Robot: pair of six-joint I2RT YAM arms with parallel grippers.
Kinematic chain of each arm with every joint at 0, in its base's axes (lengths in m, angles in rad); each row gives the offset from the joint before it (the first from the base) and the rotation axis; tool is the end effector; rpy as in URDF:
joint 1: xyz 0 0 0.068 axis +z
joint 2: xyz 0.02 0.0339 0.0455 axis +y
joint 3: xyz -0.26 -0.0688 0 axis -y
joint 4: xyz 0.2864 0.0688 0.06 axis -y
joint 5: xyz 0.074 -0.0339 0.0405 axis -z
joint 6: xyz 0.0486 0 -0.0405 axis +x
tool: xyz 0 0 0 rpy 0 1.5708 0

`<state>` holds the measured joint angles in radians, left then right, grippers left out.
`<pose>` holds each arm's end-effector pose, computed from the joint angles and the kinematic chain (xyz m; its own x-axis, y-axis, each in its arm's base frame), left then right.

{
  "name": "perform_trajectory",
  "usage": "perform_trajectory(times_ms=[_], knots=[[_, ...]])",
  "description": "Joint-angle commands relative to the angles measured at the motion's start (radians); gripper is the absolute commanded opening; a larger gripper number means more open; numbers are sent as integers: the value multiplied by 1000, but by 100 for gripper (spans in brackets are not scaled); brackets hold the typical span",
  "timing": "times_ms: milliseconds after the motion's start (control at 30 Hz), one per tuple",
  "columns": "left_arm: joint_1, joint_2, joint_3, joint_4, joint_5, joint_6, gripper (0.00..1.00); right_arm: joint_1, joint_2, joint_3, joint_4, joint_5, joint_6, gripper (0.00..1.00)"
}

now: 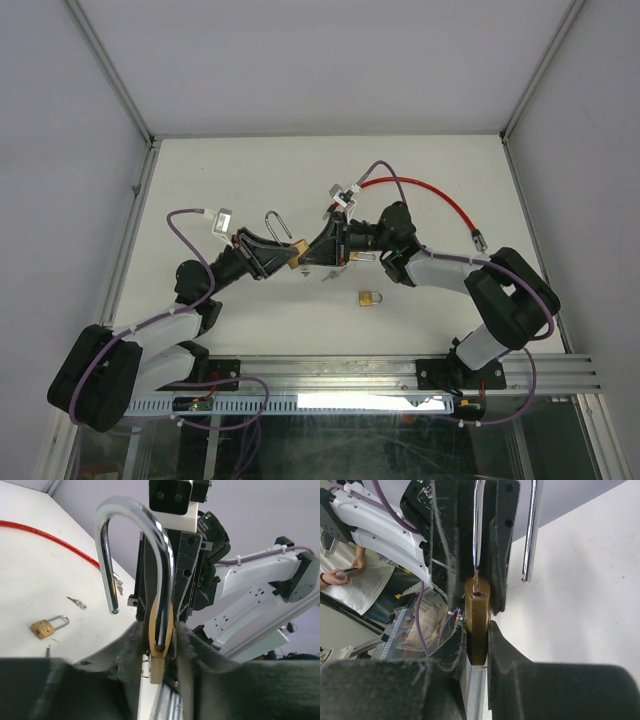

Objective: Unlock with the key
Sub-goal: Unlock the lock.

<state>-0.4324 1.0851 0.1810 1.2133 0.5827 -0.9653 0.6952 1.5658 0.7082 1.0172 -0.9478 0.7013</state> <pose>0.1995 -0.1215 0.1903 -0.5218 -0.5153 -0.6799 0.6972 0.2016 -0.6879 0.2454 0.2561 0.2124 -0.5452 0.0355 -0.8376 -0.8347 -0.1157 0.5384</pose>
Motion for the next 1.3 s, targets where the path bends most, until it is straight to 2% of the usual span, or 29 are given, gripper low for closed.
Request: perform_trajectory(times_ms=[0, 167, 200, 367, 533, 633, 767, 1033, 1133, 1267], knots=[[-4, -95, 29, -50, -67, 26, 46, -5, -40, 20, 68, 8, -40, 0], [-3, -250, 96, -454, -233, 120, 95, -5, -99, 30, -150, 42, -174, 0], [-3, -275, 108, -525, -269, 129, 98, -6, -106, 28, -161, 43, -180, 0], [-3, -337, 186, -806, -409, 132, 99, -3, -129, 36, -271, 56, -205, 0], [-3, -256, 326, -1076, -485, 154, 99, -1, -149, 32, -299, 89, -265, 0], [-4, -216, 347, -1132, -509, 124, 99, 4, -154, 34, -336, 124, -281, 0], [-3, -217, 365, -1282, -644, 94, 99, 24, -129, 59, -445, 207, -308, 0], [-3, -344, 340, -1411, -853, 101, 99, 115, 22, 104, -437, 280, -213, 0], [-4, -337, 366, -1469, -948, 126, 99, 145, 93, 142, -434, 266, -164, 0], [-3, -300, 375, -1478, -970, 128, 99, 159, 175, 179, -418, 259, -87, 0]])
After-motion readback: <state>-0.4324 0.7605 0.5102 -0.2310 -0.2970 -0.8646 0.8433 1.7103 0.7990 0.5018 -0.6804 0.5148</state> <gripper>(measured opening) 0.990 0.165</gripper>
